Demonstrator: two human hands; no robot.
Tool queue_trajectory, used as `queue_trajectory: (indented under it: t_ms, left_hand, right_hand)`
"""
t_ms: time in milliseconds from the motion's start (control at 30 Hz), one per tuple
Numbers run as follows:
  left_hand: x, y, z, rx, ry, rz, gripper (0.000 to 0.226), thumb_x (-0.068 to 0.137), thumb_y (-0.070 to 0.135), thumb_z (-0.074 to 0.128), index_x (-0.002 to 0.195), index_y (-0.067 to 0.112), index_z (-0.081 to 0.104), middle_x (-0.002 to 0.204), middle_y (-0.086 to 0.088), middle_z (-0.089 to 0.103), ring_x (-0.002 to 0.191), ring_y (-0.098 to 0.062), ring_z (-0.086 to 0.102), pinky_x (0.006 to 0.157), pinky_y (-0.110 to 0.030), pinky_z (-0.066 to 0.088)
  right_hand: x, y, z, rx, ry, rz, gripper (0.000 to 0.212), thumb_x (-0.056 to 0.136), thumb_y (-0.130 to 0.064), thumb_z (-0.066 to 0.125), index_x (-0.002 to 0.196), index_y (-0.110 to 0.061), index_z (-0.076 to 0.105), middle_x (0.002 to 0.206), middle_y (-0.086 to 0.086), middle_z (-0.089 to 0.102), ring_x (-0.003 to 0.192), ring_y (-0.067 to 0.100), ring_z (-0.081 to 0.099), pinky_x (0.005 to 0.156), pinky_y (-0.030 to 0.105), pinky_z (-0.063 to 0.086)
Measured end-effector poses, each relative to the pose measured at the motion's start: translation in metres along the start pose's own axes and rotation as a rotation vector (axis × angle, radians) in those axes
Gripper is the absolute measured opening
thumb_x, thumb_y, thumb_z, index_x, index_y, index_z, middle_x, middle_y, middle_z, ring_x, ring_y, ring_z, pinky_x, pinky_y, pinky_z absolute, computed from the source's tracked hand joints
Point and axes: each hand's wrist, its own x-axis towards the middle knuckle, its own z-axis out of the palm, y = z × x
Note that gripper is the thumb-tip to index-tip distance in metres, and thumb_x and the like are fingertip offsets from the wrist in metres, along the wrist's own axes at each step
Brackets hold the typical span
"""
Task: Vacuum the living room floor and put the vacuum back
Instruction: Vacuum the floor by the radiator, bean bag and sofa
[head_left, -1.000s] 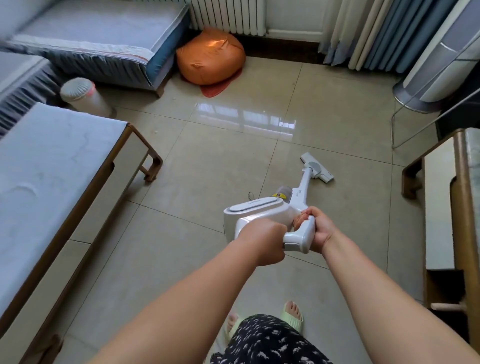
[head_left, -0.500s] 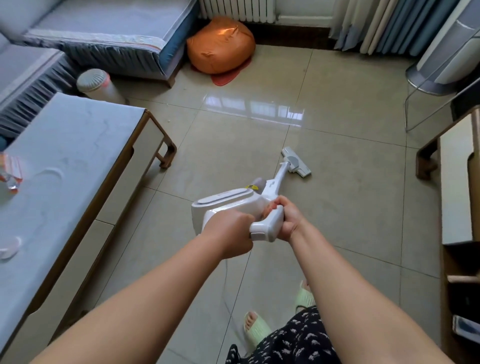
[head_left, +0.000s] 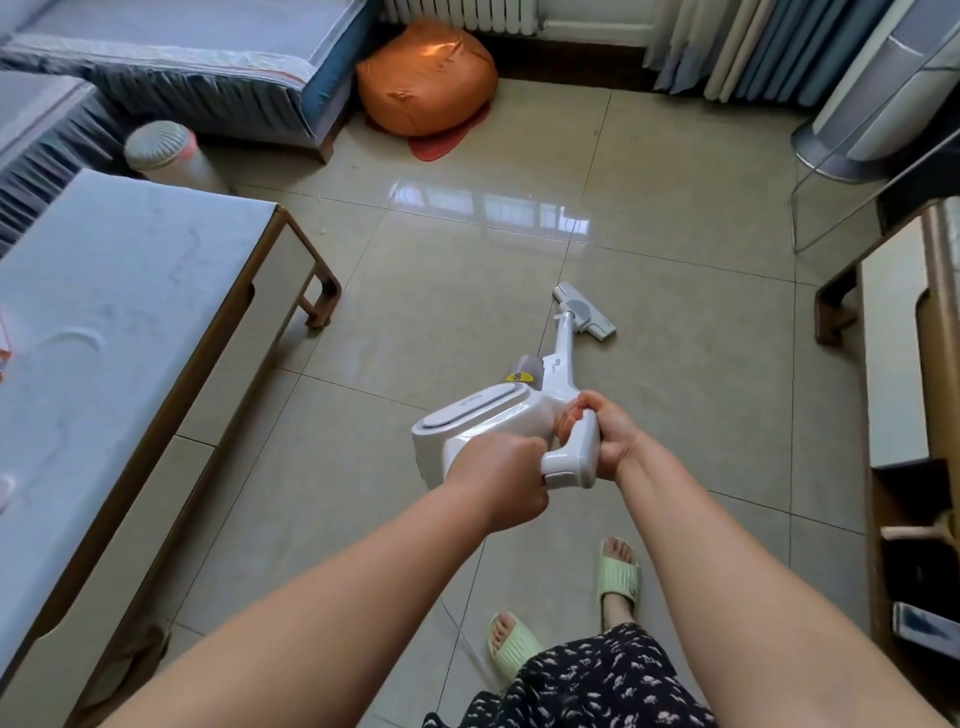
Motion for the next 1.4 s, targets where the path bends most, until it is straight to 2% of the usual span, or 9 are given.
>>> queue_trajectory:
  t_ms: [200,333,600,667,767,833,1067,1267,1400]
  left_hand:
    - [0.037,0.008,-0.014,0.002,0.016,0.019,0.007,0.083,0.025,0.056,0.088,0.021,0.057,0.090,-0.003,0.066,0.083,-0.028,0.058,0.062,-0.027,0.033]
    - [0.073,0.018,-0.026,0.002,0.012,0.016,0.007,0.082,0.025,0.057,0.088,0.020,0.058,0.090,-0.003,0.066,0.084,-0.029,0.059,0.062,-0.028,0.035]
    - [0.180,0.052,-0.062,-0.011,0.000,0.005,0.009,0.081,0.023,0.058,0.089,0.021,0.062,0.083,0.001,0.063,0.079,-0.024,0.056,0.063,-0.027,0.036]
    - [0.200,0.061,-0.071,-0.016,-0.003,0.004,0.008,0.081,0.022,0.058,0.088,0.022,0.061,0.078,0.004,0.057,0.074,-0.022,0.051,0.063,-0.027,0.036]
    - [0.231,0.074,-0.082,-0.021,0.003,0.012,0.007,0.080,0.021,0.059,0.087,0.022,0.060,0.076,0.004,0.055,0.073,-0.023,0.050,0.061,-0.027,0.035]
    - [0.240,0.077,-0.088,-0.005,0.009,0.013,0.008,0.080,0.021,0.059,0.087,0.022,0.060,0.078,0.002,0.058,0.072,-0.023,0.049,0.061,-0.026,0.035]
    - [0.216,0.059,-0.098,0.060,0.008,0.015,0.013,0.079,0.022,0.059,0.091,0.021,0.062,0.085,-0.001,0.065,0.075,-0.026,0.054,0.061,-0.027,0.035]
    - [0.145,0.034,-0.093,0.095,0.004,0.011,0.014,0.078,0.024,0.059,0.091,0.020,0.063,0.085,-0.002,0.065,0.072,-0.025,0.052,0.060,-0.027,0.037]
    - [0.086,0.016,-0.080,0.080,0.018,-0.034,0.013,0.079,0.028,0.059,0.091,0.022,0.061,0.087,-0.001,0.066,0.078,-0.026,0.058,0.061,-0.027,0.037]
  right_hand:
    - [0.005,-0.039,0.005,0.018,-0.002,-0.007,0.018,0.063,-0.002,0.054,0.052,-0.010,0.041,0.046,-0.002,0.041,0.033,0.009,0.043,0.034,0.020,0.043]
    - [0.009,-0.078,0.005,0.049,-0.073,-0.008,0.060,0.018,0.018,0.073,0.059,-0.012,0.041,0.049,-0.001,0.041,0.034,0.010,0.044,0.034,0.022,0.044]
    - [0.016,-0.193,0.011,0.049,-0.059,-0.031,0.063,0.011,0.018,0.074,0.055,-0.011,0.040,0.046,-0.001,0.041,0.033,0.010,0.043,0.035,0.021,0.044]
    - [0.013,-0.216,0.013,0.046,-0.043,-0.039,0.060,0.014,0.018,0.075,0.053,-0.012,0.040,0.045,-0.002,0.041,0.033,0.010,0.043,0.035,0.021,0.044]
    - [0.011,-0.249,0.015,0.021,0.032,-0.043,0.033,0.054,0.003,0.064,0.061,-0.015,0.037,0.044,-0.003,0.041,0.033,0.009,0.044,0.035,0.021,0.044]
    - [0.011,-0.260,0.019,0.038,0.054,-0.038,0.018,0.067,-0.007,0.049,0.062,-0.016,0.036,0.044,-0.003,0.041,0.033,0.009,0.043,0.035,0.020,0.044]
    - [0.011,-0.232,0.031,0.110,-0.024,-0.006,0.016,0.068,-0.007,0.047,0.057,-0.014,0.039,0.047,-0.004,0.042,0.035,0.009,0.045,0.038,0.022,0.046]
    - [0.005,-0.159,0.042,0.088,-0.050,0.012,0.024,0.067,-0.009,0.045,0.043,-0.011,0.041,0.043,-0.005,0.041,0.036,0.007,0.042,0.045,0.014,0.043]
    - [-0.001,-0.102,0.048,0.025,-0.062,0.027,0.025,0.068,-0.010,0.046,0.044,-0.012,0.041,0.043,-0.005,0.042,0.036,0.008,0.043,0.044,0.017,0.045]
